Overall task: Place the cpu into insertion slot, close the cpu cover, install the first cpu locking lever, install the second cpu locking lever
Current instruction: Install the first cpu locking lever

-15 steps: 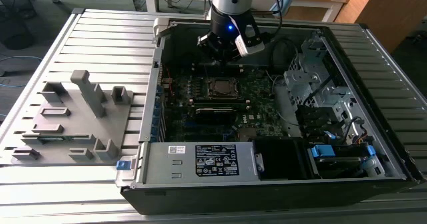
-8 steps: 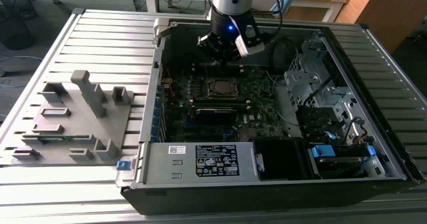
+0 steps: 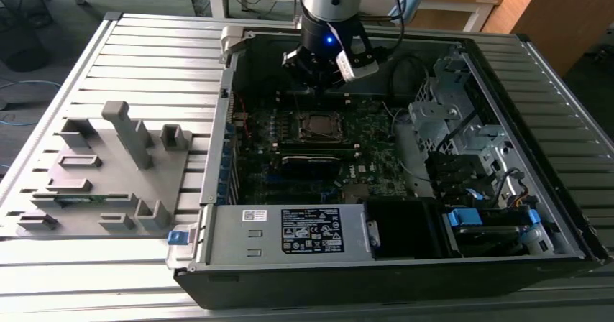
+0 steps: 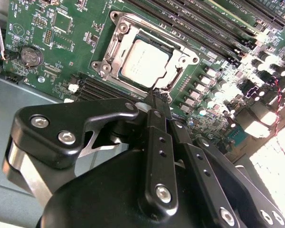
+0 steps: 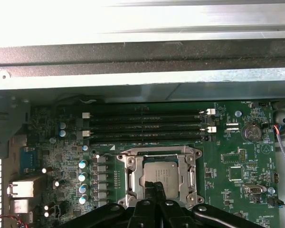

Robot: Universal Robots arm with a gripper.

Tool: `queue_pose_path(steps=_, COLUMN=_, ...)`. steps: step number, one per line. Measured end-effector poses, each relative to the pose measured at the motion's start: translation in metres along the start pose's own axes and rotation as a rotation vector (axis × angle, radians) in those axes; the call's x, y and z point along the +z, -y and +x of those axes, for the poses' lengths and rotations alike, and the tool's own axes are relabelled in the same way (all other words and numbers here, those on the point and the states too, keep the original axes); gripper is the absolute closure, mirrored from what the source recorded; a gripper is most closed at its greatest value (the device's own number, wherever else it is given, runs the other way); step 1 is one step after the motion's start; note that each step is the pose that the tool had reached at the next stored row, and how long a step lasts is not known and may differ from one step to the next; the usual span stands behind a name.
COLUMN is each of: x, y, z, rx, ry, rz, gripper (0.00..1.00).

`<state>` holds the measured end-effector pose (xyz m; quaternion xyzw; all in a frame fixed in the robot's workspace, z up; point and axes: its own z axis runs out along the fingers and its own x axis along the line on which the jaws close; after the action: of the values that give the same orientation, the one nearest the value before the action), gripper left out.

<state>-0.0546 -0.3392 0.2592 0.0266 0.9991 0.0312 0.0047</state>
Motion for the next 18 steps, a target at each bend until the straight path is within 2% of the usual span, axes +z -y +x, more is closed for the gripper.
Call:
queue_pose_path(steps=9, x=0.0, y=0.0001, z=0.0007, rx=0.0, ry=0.0001, rz=0.0, gripper=0.89)
queue_pose_path(steps=18, x=0.0, y=0.0004, z=0.0089, rx=0.0, ry=0.0001, rz=0.0, gripper=0.89)
